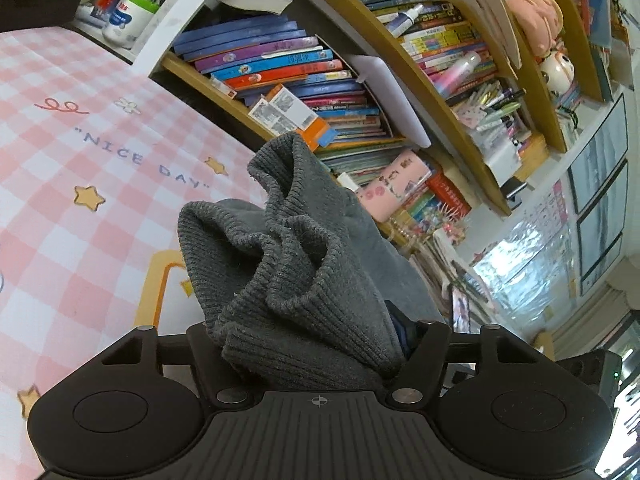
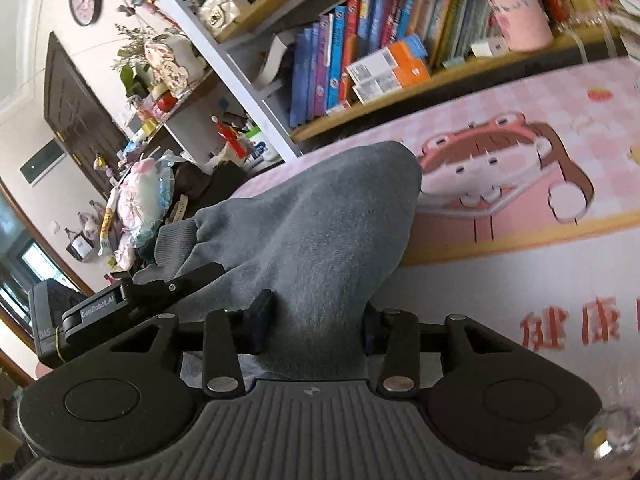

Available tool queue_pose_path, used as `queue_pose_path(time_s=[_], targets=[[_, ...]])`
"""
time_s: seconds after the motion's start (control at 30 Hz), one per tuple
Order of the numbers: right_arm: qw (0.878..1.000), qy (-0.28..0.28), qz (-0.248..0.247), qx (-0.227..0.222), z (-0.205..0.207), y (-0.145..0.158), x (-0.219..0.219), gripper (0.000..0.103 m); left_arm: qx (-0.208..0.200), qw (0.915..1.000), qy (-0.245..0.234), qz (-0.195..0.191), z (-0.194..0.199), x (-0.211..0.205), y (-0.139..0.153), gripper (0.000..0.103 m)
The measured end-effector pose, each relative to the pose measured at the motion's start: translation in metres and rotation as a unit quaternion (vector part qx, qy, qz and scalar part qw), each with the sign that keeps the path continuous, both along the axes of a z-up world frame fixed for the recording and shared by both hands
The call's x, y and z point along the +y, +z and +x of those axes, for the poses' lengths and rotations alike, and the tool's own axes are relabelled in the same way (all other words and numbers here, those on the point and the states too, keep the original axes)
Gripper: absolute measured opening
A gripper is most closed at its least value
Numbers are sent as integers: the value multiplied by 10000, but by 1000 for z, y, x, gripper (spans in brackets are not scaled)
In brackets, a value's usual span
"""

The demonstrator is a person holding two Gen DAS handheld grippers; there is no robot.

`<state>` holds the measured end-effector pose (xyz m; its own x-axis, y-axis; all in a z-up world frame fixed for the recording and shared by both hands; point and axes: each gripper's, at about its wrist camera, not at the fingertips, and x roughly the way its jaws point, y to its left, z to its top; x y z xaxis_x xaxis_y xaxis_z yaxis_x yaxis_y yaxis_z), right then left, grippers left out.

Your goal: Fold clothes

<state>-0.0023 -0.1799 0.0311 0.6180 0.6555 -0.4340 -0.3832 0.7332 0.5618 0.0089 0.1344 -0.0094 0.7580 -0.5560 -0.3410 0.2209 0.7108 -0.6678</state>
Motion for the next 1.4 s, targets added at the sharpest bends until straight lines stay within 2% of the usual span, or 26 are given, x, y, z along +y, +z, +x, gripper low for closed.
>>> queue_pose_path(time_s=[0.67, 0.97, 1.4], targets=[[9992, -71, -188, -350, 83, 13, 3, 38, -30, 9994, -245, 230, 92, -1, 15, 65], [9989, -135, -81, -433, 133, 10, 0, 39, -173, 9985, -339, 403, 144, -3, 23, 65], [9983, -341, 103, -458, 212, 1, -6, 39, -319, 9982, -279, 418, 223, -8, 21, 65]])
